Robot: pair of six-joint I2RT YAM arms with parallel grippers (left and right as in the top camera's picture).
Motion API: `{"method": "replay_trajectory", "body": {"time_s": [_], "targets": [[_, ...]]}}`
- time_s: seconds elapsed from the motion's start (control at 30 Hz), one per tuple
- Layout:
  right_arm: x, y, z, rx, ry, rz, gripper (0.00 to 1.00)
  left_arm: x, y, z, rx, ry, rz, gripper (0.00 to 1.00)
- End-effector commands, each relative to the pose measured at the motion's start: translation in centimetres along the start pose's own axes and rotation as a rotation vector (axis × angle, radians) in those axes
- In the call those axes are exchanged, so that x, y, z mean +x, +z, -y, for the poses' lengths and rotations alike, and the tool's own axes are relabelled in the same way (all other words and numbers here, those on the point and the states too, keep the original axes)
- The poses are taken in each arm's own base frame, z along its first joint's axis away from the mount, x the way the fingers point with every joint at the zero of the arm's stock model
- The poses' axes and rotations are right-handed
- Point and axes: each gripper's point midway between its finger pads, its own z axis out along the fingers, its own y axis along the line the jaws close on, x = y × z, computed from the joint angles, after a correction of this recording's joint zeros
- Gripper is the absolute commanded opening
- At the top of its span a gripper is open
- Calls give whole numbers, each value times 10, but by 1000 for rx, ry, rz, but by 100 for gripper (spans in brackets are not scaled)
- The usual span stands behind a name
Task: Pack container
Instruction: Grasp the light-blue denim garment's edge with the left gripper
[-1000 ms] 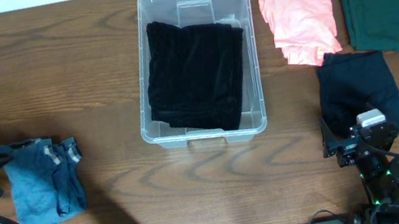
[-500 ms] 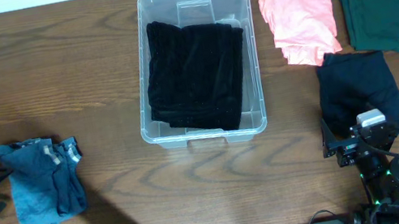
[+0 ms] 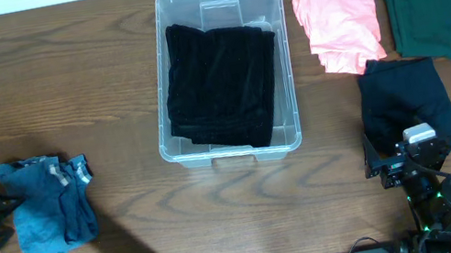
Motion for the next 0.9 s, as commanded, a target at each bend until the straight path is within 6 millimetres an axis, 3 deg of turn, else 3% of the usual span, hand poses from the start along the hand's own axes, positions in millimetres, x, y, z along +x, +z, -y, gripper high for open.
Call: {"method": "replay_trajectory", "body": {"time_s": [0.0,0.23,0.5,0.73,0.87], "targets": [[0,0,0,-1,11,2,99,11,9,-4,9,2,-22,96],[0,0,0,-1,11,2,99,26,35,-3,48,-28,-39,96],[0,0,0,-1,11,2,99,26,43,18,113,-10,-47,96],[0,0,0,0,11,2,99,35,64,47,141,48,-114,96],[0,0,0,-1,11,2,99,37,68,54,140,66,-133,91]]}}
